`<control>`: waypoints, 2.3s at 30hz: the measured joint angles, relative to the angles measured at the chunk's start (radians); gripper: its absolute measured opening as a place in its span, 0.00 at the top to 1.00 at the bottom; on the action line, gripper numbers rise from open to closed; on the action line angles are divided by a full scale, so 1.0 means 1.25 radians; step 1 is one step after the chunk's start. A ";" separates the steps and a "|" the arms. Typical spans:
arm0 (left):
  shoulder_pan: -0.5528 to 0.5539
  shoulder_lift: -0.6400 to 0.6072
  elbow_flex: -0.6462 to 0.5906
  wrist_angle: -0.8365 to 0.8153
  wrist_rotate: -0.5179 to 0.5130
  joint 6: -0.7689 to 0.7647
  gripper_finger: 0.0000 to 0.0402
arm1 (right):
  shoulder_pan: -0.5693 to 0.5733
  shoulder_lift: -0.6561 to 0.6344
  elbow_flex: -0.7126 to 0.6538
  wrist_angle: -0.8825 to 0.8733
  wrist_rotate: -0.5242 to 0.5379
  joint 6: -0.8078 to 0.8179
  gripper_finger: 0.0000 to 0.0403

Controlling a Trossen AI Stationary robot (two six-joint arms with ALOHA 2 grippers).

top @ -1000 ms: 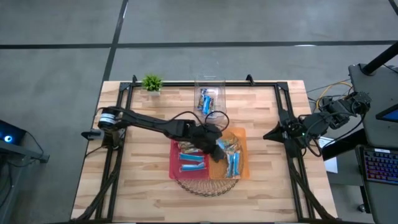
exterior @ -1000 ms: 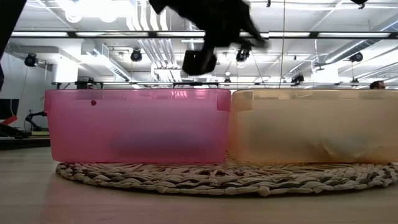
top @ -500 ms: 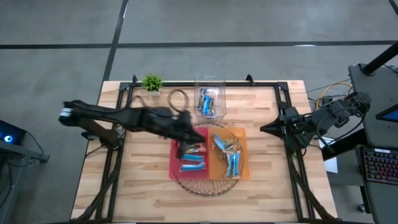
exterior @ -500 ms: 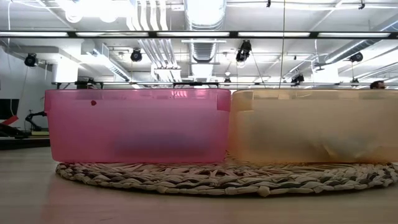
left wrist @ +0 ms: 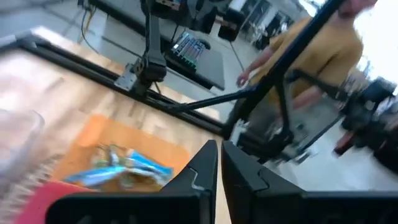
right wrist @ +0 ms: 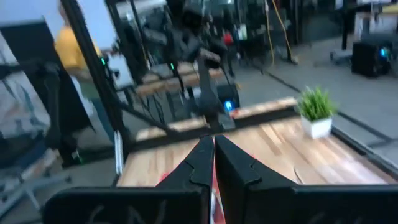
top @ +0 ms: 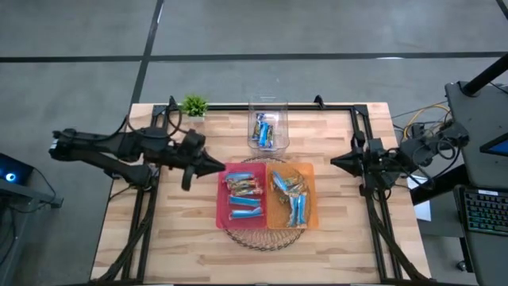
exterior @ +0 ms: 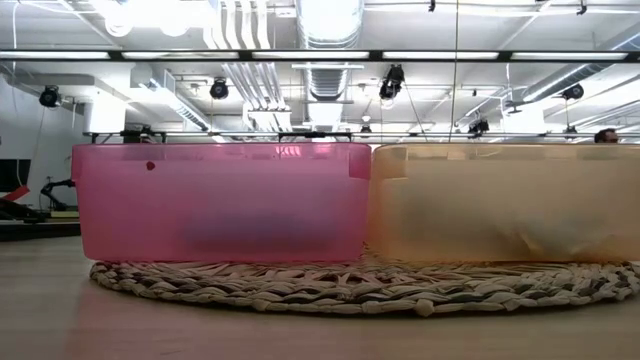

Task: Pick and place Granola Bars by type
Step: Return to Home Position

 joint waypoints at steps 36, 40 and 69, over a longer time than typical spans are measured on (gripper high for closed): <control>0.002 -0.520 -0.532 0.074 -0.039 0.377 0.99 | -0.310 -0.297 -0.414 0.127 -0.311 -0.090 0.98; 0.002 -0.596 -0.575 0.096 -0.033 0.389 0.99 | -0.310 -0.357 -0.446 0.131 -0.311 -0.093 0.98; 0.003 -0.683 -0.821 0.288 -0.011 0.392 0.99 | -0.310 -0.457 -0.528 0.127 -0.312 -0.132 0.98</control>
